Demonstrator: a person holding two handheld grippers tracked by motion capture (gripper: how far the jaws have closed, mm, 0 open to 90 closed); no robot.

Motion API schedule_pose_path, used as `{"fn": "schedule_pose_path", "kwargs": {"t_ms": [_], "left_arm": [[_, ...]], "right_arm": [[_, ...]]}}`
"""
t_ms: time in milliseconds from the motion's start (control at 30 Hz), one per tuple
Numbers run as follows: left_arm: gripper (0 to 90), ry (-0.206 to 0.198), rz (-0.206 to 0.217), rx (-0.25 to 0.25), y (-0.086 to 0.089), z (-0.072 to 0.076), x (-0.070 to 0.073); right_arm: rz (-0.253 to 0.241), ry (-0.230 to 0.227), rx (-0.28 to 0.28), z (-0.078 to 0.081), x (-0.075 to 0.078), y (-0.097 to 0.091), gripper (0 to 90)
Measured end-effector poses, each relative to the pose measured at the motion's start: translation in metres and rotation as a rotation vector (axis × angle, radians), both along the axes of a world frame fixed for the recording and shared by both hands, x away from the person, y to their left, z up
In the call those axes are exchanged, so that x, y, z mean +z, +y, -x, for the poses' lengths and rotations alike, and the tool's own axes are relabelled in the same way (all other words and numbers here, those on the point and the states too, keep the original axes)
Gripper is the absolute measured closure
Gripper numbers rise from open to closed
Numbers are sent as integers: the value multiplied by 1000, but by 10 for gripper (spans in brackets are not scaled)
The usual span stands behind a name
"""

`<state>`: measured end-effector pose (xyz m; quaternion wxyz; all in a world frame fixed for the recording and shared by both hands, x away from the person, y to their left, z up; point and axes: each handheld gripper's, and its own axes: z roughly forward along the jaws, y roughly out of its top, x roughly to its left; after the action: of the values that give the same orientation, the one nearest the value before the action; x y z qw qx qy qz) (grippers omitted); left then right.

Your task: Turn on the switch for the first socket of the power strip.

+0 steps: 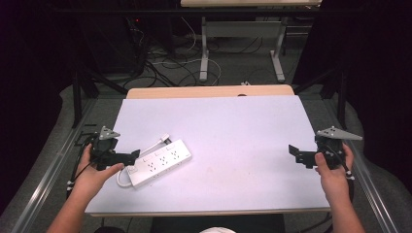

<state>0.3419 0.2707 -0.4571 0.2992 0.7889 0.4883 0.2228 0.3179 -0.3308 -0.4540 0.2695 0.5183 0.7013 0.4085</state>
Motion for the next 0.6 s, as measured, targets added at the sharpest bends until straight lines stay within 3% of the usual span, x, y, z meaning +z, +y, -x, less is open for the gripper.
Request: {"fn": "schedule_pose_path", "kwargs": {"t_ms": [367,600], "left_arm": [[158,-5,-16,-19,-2,5,8],[218,-14,-60,-35,-4,10,15]], "right_arm": [[-8,3,-2,0,-1,1,0],[-5,-1,3,0,-1,0,0]]}}
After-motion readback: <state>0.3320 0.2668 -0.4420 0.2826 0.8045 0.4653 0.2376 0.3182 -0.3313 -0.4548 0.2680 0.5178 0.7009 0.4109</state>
